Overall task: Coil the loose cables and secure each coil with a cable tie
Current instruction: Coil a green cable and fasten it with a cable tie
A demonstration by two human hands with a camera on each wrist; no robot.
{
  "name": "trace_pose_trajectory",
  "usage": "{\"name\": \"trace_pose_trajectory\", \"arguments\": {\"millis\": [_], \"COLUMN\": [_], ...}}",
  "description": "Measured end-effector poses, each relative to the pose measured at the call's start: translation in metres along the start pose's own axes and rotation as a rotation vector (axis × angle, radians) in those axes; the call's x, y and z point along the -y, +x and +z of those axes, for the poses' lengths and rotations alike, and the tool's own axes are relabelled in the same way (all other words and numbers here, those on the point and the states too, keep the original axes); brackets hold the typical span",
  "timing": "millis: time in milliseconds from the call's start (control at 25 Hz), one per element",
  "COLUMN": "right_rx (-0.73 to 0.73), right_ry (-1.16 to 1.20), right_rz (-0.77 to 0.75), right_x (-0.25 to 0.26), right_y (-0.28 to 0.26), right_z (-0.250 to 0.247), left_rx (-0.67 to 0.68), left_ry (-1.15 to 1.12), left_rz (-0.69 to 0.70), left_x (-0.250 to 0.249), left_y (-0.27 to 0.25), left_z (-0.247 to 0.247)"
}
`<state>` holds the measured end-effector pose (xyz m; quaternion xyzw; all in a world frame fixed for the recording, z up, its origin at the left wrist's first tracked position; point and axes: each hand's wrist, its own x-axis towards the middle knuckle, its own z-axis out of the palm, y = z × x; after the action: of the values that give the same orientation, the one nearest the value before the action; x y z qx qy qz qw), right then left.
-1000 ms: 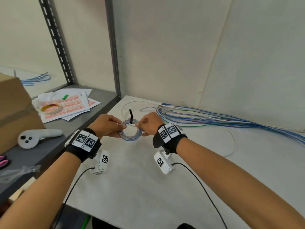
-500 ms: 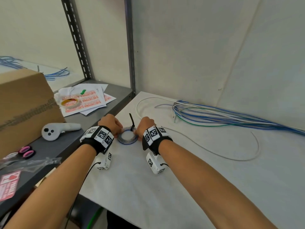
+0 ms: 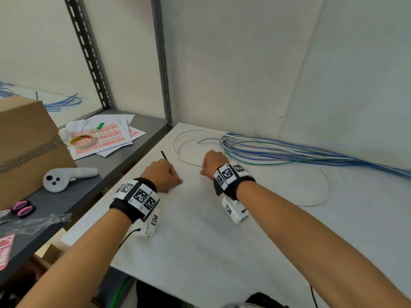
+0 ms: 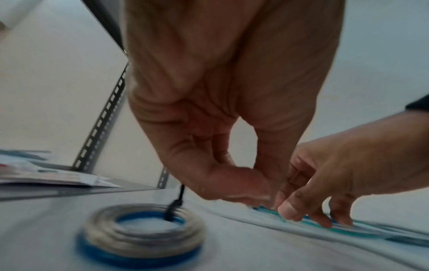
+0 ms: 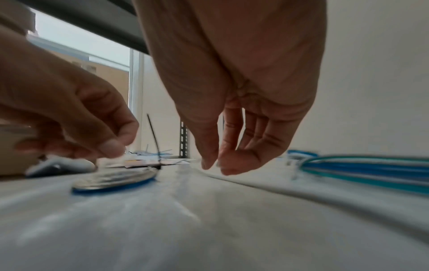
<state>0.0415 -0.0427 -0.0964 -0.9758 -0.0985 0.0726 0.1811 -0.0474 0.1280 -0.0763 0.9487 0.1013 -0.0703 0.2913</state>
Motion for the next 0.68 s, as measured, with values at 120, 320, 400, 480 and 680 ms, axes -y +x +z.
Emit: {"name": "trace_pose_trajectory", "arguments": {"millis": [120,320,400,480,680], "right_rx": [-0.046,-0.110,-0.118,-0.113,-0.073], "right_ry": [-0.102,-0.073,-0.043,-0.040,-0.010], "right_rz": [0.052,0.174,0.187,0.195,0.170], "right_x": [-0.051,-0.119,-0.139,-0.156,-0.184], "right_y": [-0.012,-0.022,-0.021,-0.019,-0.019], "right_z": [-0.026,-0.056,-0.069,-0.078,-0.071], "left_rx": [0.042,0.041,-0.003,-0.133,-0.148], "left_ry": [-0.096,-0.169,-0.079,0.078,0.371], "left_rz": [0.113,0.194,0.239,0.286,0.305], "left_x": [-0.039,-0.104,-0.120,-0.138,-0.182], "left_y": [0.009,0.052,0.070,0.088,0.137], "left_z": [0.020,0.061,0.075,0.083,0.089]}}
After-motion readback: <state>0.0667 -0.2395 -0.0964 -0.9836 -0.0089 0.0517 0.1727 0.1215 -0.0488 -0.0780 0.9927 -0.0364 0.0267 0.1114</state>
